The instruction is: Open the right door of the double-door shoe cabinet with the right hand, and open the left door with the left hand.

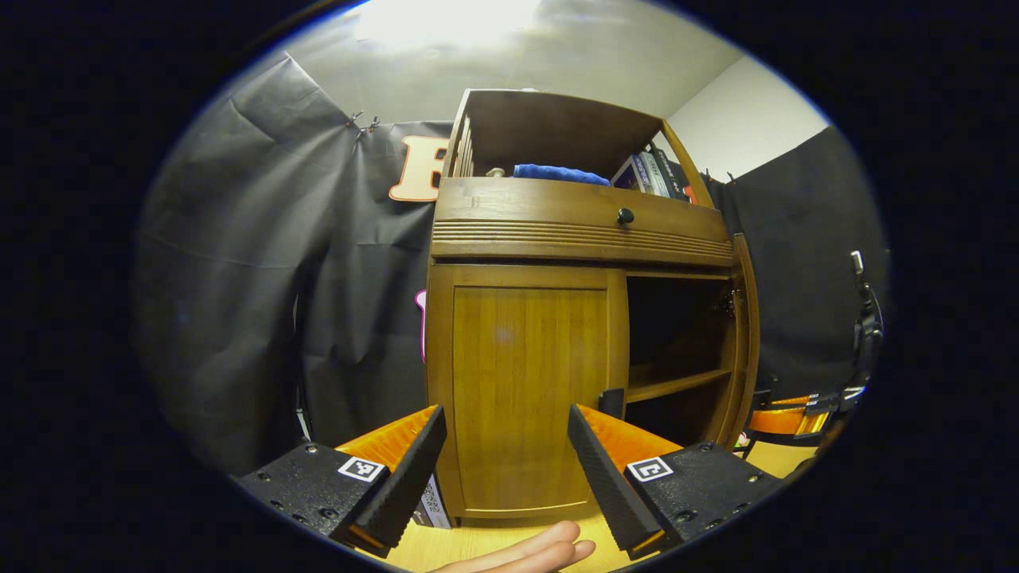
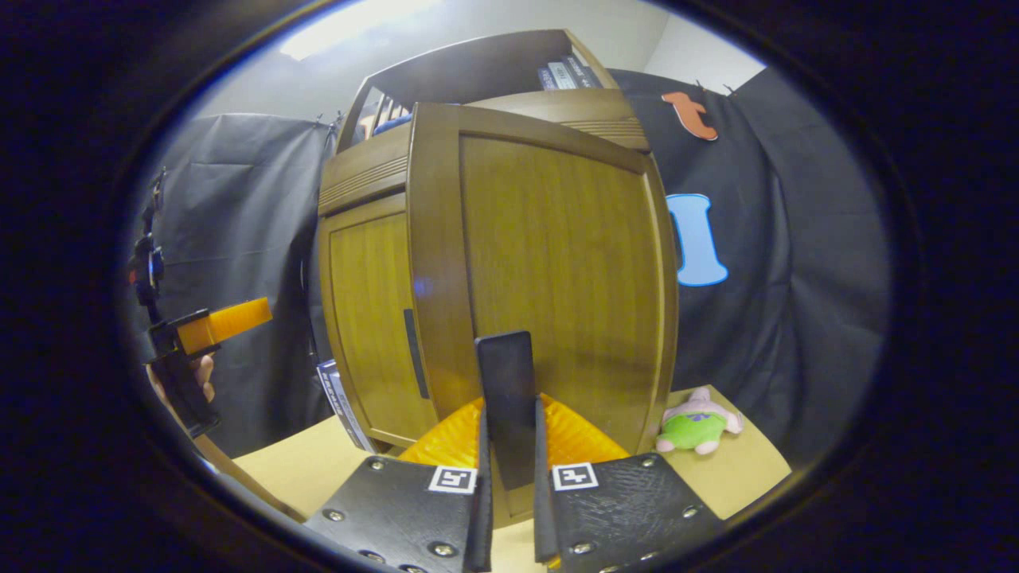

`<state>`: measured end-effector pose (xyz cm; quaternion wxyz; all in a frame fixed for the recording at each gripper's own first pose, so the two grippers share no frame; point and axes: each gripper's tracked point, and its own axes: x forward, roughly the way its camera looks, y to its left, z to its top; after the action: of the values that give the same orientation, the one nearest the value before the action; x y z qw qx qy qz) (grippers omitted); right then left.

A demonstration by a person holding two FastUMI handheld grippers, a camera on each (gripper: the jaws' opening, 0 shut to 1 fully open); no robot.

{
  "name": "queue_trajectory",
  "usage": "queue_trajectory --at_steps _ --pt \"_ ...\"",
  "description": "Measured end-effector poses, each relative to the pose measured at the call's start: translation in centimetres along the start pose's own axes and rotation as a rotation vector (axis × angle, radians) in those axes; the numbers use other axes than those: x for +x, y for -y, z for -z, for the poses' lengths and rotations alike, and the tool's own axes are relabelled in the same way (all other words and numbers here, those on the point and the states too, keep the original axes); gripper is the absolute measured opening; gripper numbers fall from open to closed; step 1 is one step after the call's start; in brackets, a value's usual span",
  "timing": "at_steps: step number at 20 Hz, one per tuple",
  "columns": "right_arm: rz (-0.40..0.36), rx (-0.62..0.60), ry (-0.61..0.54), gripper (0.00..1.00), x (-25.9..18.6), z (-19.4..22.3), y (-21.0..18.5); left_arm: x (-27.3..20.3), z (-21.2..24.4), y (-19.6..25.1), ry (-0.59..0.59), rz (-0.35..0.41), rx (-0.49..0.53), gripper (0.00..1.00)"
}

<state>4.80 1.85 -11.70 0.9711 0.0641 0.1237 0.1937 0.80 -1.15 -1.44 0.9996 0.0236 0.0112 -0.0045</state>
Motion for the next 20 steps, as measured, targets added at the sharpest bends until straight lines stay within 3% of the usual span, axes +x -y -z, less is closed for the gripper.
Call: queue_trajectory --at_steps 11,14,17,20 --pt "0.111 0.016 0.083 0.19 -5.2 -0.9 5.9 -1.0 1.6 5.3 0.006 0.002 0.050 0.91" --pt "0.159 0.038 0.114 0.19 -5.9 -1.7 8.8 -1.7 1.6 7.2 0.031 0.000 0.070 0.94" --pt "0.222 -0.016 0.119 0.19 -6.8 -1.9 12.1 -2.8 2.1 9.6 0.037 0.033 0.072 0.96" --pt "0.242 -0.015 0.134 0.13 -7.5 -2.3 14.7 -3.7 1.8 11.3 0.063 0.057 0.073 0.96"
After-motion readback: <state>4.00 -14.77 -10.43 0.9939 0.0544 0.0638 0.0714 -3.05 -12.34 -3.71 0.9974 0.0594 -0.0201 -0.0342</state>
